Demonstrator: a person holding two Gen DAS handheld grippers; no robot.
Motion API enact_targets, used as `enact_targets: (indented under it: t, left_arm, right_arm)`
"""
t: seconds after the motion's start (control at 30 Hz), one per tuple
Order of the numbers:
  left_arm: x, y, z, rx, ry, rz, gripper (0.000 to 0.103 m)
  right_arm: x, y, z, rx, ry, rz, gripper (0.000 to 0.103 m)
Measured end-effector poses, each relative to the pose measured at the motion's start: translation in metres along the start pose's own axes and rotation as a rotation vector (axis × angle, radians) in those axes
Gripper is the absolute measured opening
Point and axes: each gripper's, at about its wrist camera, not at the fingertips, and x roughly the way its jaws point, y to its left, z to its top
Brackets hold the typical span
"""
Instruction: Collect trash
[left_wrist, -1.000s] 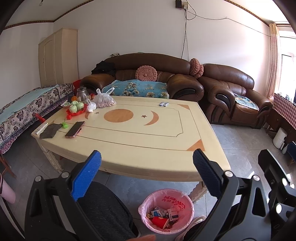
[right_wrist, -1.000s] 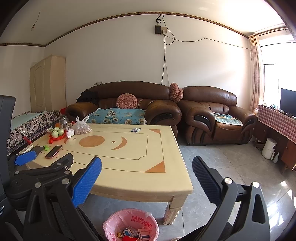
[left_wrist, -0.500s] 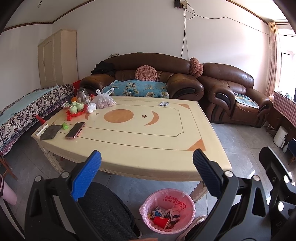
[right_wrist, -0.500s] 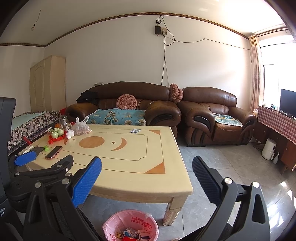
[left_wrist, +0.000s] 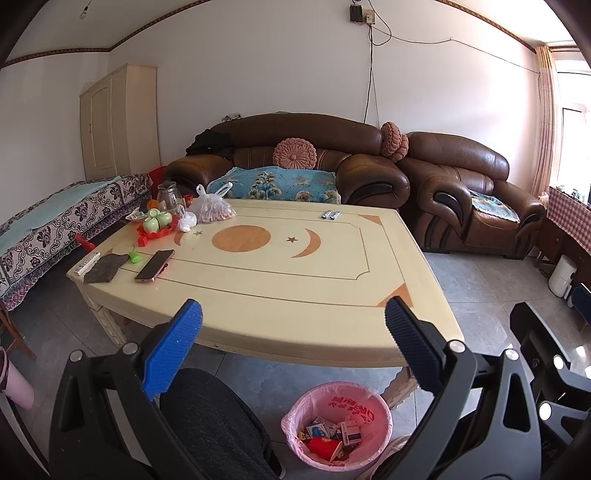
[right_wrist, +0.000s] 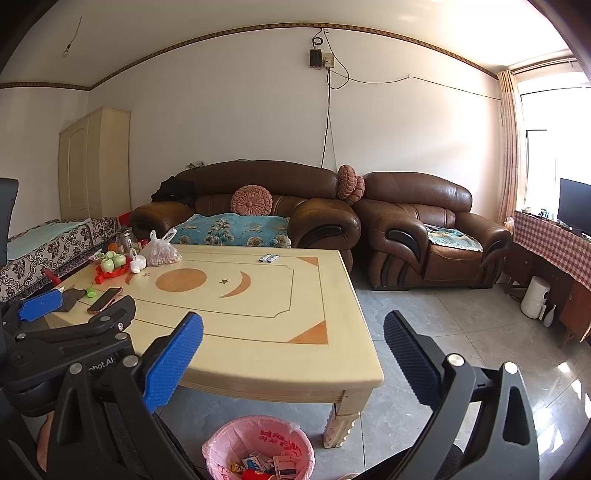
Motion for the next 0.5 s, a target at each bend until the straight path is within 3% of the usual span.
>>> enact_targets:
  t: [0.5]
  left_arm:
    - [0.0021, 0.0012, 0.0001, 0.004, 0.021, -0.008, 0.097]
  right_arm:
    - [0.0007, -0.0002, -0.0024, 0.003, 0.004, -0.003, 0.096]
